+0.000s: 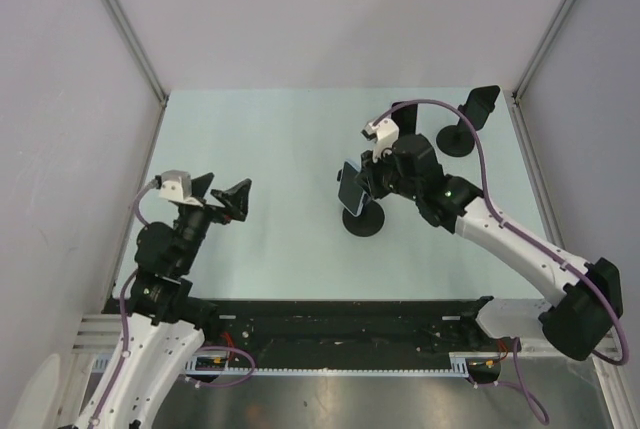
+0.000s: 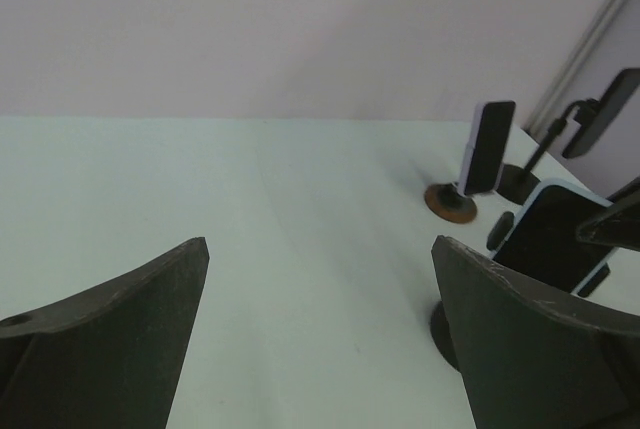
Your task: Remove the phone from the phone stand
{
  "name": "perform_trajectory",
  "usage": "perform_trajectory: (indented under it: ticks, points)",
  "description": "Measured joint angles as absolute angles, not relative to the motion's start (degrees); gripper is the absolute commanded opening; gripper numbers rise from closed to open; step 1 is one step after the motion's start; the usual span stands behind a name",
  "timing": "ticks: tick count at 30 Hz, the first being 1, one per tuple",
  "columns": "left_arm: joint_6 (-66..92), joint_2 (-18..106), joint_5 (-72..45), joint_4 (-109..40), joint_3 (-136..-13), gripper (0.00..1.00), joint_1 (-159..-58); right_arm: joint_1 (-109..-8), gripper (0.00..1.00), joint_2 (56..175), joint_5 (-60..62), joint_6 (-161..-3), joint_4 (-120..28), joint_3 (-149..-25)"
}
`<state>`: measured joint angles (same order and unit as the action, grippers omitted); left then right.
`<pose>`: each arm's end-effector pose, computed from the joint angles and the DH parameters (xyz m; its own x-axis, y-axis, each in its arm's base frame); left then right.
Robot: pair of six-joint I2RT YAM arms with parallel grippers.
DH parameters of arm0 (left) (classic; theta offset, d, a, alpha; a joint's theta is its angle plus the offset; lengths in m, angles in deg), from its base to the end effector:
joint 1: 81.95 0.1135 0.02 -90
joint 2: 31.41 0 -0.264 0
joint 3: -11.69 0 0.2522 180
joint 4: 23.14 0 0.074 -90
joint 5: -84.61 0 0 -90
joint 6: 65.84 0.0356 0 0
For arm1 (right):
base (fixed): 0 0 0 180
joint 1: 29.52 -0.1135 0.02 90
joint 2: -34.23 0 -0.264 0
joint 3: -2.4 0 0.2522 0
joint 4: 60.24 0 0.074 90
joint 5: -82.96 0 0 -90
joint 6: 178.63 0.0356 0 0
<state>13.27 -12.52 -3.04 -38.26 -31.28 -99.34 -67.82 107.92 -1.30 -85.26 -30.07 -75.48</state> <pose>0.1042 -0.0311 0.3189 0.0968 -0.2281 -0.9688 0.2834 0.9394 -0.1929 0.2299 0.1861 0.3374 -0.3836 -0.2284 -0.8948 -0.6658 0.7398 0.0966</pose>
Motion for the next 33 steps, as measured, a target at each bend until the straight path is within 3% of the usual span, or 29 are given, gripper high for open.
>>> perform_trajectory:
  ticks: [9,12,16,18,19,22,27,33]
  points:
    - [3.5,-1.9,-11.1,-39.1,-32.1,1.00,-103.9,-75.3,0.00,103.4,-16.5,-79.6,-35.1,-68.9]
    - [2.6,1.1,-9.9,-39.4,-33.6,1.00,-109.0,-76.6,0.13,103.3,-19.8,-77.8,-36.2,-68.3]
    - [1.9,5.7,-6.4,-39.3,-36.2,1.00,-115.9,-77.3,0.52,103.3,-21.9,-76.3,-37.0,-67.9]
    - [1.6,8.5,-4.0,-39.2,-37.8,1.00,-119.5,-77.5,0.64,103.2,-22.0,-75.6,-37.9,-67.9]
    - [1.6,10.1,-2.6,-39.1,-38.8,1.00,-121.5,-77.5,0.75,102.9,-21.9,-75.6,-38.2,-67.9]
    - [1.5,14.4,0.7,-39.2,-40.8,1.00,-125.8,-77.5,0.87,101.1,-21.6,-75.2,-38.6,-67.9]
    - [-0.4,20.9,7.2,-39.0,-45.3,1.00,-132.3,-76.0,0.91,95.1,-23.1,-75.7,-37.9,-67.8]
    - [-4.4,28.9,16.0,-38.8,-51.7,1.00,-138.4,-67.3,0.95,89.4,-26.0,-75.6,-33.9,-67.8]
